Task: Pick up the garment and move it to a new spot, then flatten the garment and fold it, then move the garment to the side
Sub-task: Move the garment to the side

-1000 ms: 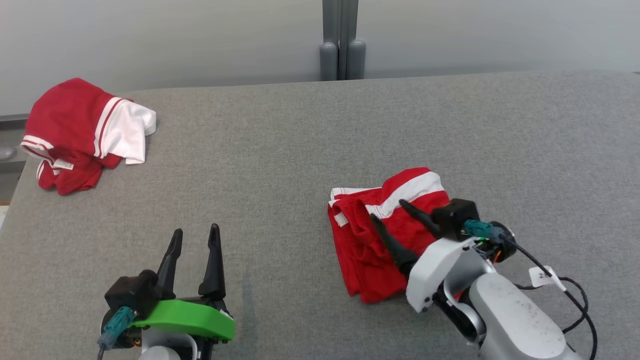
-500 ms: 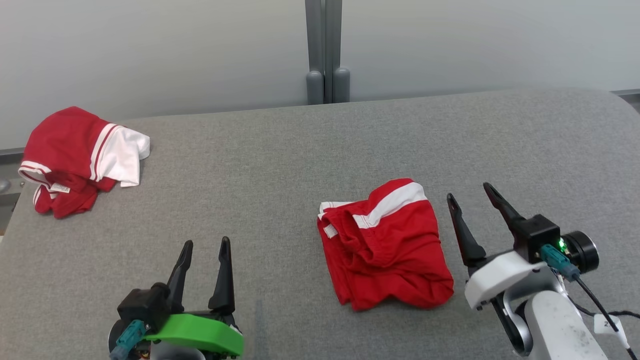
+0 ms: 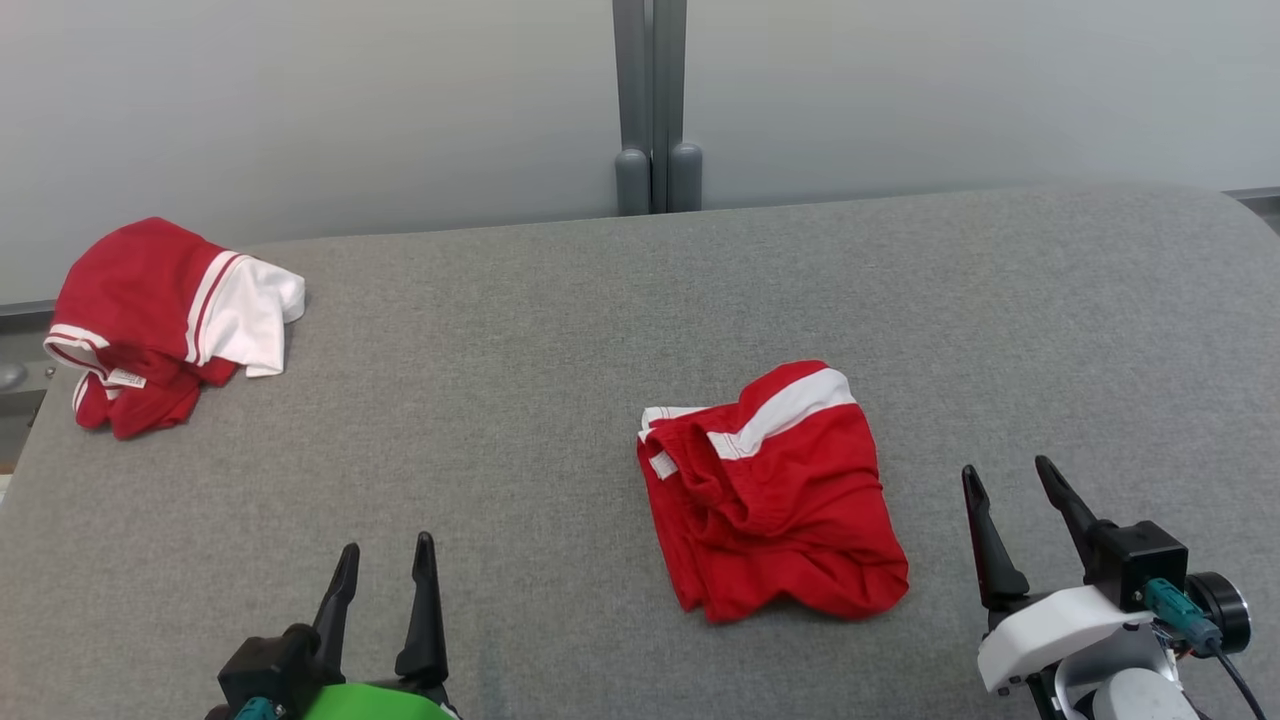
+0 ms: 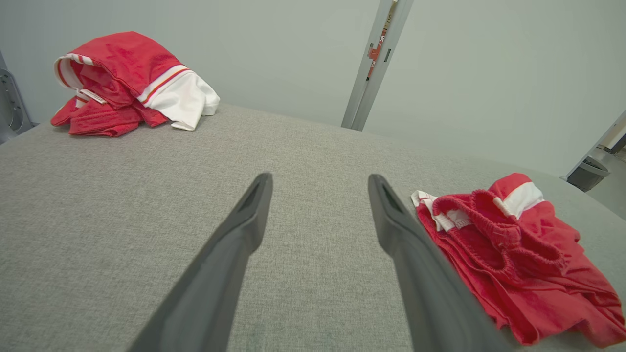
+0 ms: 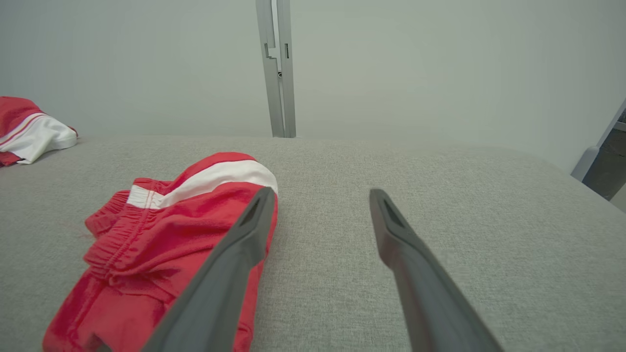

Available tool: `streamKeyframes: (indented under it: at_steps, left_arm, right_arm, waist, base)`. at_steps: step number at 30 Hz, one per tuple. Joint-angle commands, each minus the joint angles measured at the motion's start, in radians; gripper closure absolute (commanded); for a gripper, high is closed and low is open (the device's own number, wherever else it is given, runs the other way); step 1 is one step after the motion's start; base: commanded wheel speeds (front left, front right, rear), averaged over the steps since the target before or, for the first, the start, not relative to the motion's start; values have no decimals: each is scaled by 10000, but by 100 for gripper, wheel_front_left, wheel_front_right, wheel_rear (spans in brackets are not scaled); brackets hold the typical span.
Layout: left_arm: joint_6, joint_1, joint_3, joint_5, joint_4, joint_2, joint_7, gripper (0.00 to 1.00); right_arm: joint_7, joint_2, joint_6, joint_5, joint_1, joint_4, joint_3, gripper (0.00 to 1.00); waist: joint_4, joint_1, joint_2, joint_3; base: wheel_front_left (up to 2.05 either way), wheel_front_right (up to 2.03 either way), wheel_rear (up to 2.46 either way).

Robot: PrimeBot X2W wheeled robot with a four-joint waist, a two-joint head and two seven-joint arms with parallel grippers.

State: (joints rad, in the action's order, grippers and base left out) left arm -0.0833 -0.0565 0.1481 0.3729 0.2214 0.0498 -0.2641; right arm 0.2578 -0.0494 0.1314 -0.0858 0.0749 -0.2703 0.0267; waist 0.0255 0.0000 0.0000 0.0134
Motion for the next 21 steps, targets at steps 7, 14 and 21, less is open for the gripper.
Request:
streamKeyframes:
  at_steps: [7, 14, 21]
  left_arm:
    - [-28, 67, 130, -49, 67, 16, 0, 0]
    - [-11, 148, 127, -73, 132, 15, 0, 0]
    - [-39, 249, 155, -80, 247, 15, 0, 0]
  right_arm:
    - [80, -26, -16, -337, -87, 65, 18, 0]
    - [84, -25, -16, -470, -25, 5, -14, 0]
    - [85, -25, -16, -410, 18, -155, -86, 0]
  waist:
    - [62, 0, 0, 18]
    - [31, 0, 0, 31]
    - [5, 0, 0, 23]
  base:
    - [0, 0, 0]
    - [0, 0, 0]
    - [0, 0, 0]
